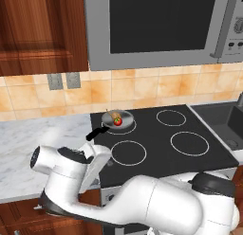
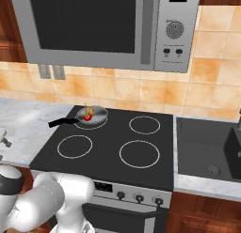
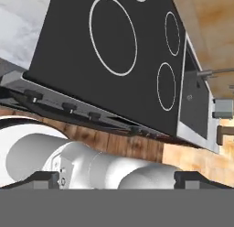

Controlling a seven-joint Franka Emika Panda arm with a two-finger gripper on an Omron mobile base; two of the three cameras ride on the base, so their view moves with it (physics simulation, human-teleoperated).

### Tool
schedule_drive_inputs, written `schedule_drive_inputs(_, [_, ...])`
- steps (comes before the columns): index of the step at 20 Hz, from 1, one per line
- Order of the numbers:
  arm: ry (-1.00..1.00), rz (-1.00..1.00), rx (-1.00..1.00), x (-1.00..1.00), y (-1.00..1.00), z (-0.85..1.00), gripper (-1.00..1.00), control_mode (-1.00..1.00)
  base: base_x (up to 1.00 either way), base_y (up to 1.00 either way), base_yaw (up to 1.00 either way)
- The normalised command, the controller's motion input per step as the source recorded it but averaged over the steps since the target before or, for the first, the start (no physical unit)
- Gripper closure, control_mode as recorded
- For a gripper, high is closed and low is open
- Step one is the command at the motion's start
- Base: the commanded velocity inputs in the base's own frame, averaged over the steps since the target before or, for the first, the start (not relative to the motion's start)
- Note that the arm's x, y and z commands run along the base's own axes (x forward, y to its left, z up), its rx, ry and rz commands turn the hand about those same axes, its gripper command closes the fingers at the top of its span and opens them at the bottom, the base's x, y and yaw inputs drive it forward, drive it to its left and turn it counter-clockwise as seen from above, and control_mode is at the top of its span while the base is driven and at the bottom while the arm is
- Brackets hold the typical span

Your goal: Place the pan on the rear left burner on the stove. Then place the tomato and the onion in the pan and turn on the rear left burner.

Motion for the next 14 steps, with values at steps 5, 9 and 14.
schedule_drive_inputs(5, [0.01,0.12,-0.34,-0.35,0.2,-0.14,1.0,-1.0,0.0,0.0,0.0])
schedule_drive_inputs(9, [0.07,0.19,-0.31,-0.1,0.0,-0.22,1.0,-1.0,0.0,0.0,0.0])
schedule_drive_inputs(14, [0.11,0.21,-0.19,0.03,0.0,-0.5,1.0,-1.0,0.0,0.0,0.0])
